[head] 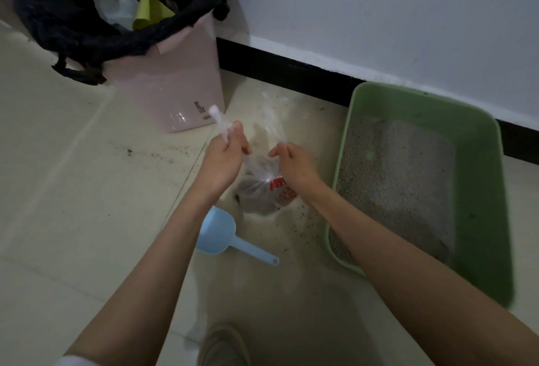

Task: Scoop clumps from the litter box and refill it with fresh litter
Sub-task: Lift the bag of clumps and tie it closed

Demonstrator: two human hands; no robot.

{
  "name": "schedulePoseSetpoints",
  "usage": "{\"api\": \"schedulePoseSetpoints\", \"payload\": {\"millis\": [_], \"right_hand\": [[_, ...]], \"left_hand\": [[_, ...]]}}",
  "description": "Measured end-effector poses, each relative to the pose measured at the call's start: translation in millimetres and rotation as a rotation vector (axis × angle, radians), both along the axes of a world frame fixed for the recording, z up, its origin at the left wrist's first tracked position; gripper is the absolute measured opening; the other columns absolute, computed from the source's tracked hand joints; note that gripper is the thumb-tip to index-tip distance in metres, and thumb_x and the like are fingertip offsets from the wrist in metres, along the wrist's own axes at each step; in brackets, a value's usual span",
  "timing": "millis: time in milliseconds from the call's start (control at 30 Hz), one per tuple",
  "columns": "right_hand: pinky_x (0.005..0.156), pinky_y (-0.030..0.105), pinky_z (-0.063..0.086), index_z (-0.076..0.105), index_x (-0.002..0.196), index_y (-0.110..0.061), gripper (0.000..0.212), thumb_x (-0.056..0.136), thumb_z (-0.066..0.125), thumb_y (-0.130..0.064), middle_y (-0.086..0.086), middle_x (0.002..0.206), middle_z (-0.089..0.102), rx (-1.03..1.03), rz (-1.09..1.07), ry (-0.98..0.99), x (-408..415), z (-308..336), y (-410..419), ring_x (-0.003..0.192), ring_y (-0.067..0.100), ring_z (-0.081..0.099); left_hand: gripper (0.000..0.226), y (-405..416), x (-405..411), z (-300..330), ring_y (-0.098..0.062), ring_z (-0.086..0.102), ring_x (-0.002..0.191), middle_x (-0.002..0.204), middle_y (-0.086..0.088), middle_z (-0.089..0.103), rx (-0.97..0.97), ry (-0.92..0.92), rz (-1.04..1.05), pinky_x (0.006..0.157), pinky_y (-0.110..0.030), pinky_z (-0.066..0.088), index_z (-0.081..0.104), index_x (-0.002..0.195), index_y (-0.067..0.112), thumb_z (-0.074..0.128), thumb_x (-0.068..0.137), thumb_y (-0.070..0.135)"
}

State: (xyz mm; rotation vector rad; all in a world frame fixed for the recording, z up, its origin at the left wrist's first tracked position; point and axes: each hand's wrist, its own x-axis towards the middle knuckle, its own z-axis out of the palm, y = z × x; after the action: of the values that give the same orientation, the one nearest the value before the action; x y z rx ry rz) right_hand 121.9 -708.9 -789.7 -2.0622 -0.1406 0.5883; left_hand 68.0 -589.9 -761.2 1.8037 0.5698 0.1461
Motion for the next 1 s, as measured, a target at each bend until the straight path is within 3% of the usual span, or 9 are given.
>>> {"api": "schedulePoseSetpoints", "payload": {"millis": [100,233,367,467,533,600,733,900,1000], "right_hand": [[0.062,0.022,0.044,0.044,0.126,-0.01,0.03,0.097,0.038,-0.018,0.004,0.105,0.059,-0.115,0.249,0.056,-2,3,2,0.079,0.015,0.057],[0.076,0.031,0.042,0.045,0.125,-0.013,0.039,0.092,0.052,-0.032,0.003,0.112,0.056,-0.212,0.532,-0.005,-8,10,6,0.095,0.02,0.054],[0.074,0.03,0.038,0.053,0.087,-0.008,0.034,0.102,0.034,-0.031,0.01,0.095,0.057,-0.16,0.533,-0.041,-8,10,6,0.086,0.024,0.052],[0.079,0.025,0.035,0.057,0.102,-0.006,0.039,0.103,0.027,-0.031,0.012,0.107,0.058,-0.128,0.482,0.041,-6,9,0,0.093,0.019,0.051],[0.087,0.026,0.037,0.055,0.119,0.0,0.047,0.103,0.025,-0.033,0.014,0.116,0.057,-0.082,0.398,0.119,-4,11,-4,0.1,0.02,0.052],[0.085,0.026,0.039,0.059,0.11,-0.004,0.05,0.103,0.022,-0.037,0.007,0.101,0.057,-0.041,0.34,0.178,-1,11,-6,0.091,0.016,0.052],[0.058,0.022,0.039,0.055,0.072,-0.015,0.047,0.102,0.028,-0.037,-0.002,0.06,0.048,0.026,0.224,0.285,3,8,-9,0.052,0.009,0.042],[0.059,0.025,0.042,0.06,0.066,-0.011,0.047,0.101,0.034,-0.026,0.002,0.062,0.057,-0.105,0.222,0.142,14,12,-19,0.057,0.013,0.048],[0.079,0.036,0.051,0.067,0.091,0.004,0.044,0.1,0.038,-0.027,0.019,0.085,0.066,-0.099,0.139,0.142,18,9,-17,0.077,0.025,0.06]], "left_hand": [[0.048,13,6,16,-0.012,0.047,0.049,0.053,-0.001,0.047,0.263,0.005,-0.049,0.047,-0.011,0.033,0.046,0.063,0.009,0.029,0.102,0.032],[0.041,23,22,20,-0.012,0.052,0.046,0.053,-0.007,0.05,-0.34,-0.038,0.021,0.051,-0.022,0.045,0.041,0.066,0.013,0.033,0.101,0.033],[0.034,19,28,13,-0.014,0.066,0.076,0.084,-0.011,0.065,-0.395,-0.046,-0.046,0.069,-0.023,0.053,0.058,0.084,0.009,0.039,0.099,0.033],[0.035,20,20,-2,-0.013,0.063,0.098,0.113,0.0,0.061,-0.109,0.063,-0.174,0.087,-0.03,0.05,0.053,0.119,0.012,0.043,0.096,0.036],[0.038,16,10,-11,-0.013,0.059,0.097,0.114,0.006,0.054,0.055,0.091,-0.233,0.079,-0.026,0.048,0.043,0.126,0.016,0.049,0.094,0.034],[0.04,9,-1,-16,-0.014,0.055,0.093,0.112,0.005,0.049,0.164,0.12,-0.339,0.07,-0.021,0.043,0.039,0.127,0.013,0.052,0.092,0.03],[0.021,6,-14,-27,-0.027,0.057,0.083,0.092,-0.009,0.06,0.523,0.215,-0.504,0.064,-0.029,0.034,0.05,0.106,0.007,0.043,0.098,0.025],[0.023,5,-19,-10,-0.007,0.044,0.06,0.062,0.011,0.047,0.477,0.131,-0.516,0.056,-0.021,0.031,0.05,0.081,0.013,0.039,0.099,0.022],[0.027,-3,-25,-1,-0.003,0.041,0.056,0.059,0.011,0.044,0.468,0.074,-0.571,0.055,-0.018,0.032,0.046,0.073,0.022,0.039,0.098,0.025]]}}
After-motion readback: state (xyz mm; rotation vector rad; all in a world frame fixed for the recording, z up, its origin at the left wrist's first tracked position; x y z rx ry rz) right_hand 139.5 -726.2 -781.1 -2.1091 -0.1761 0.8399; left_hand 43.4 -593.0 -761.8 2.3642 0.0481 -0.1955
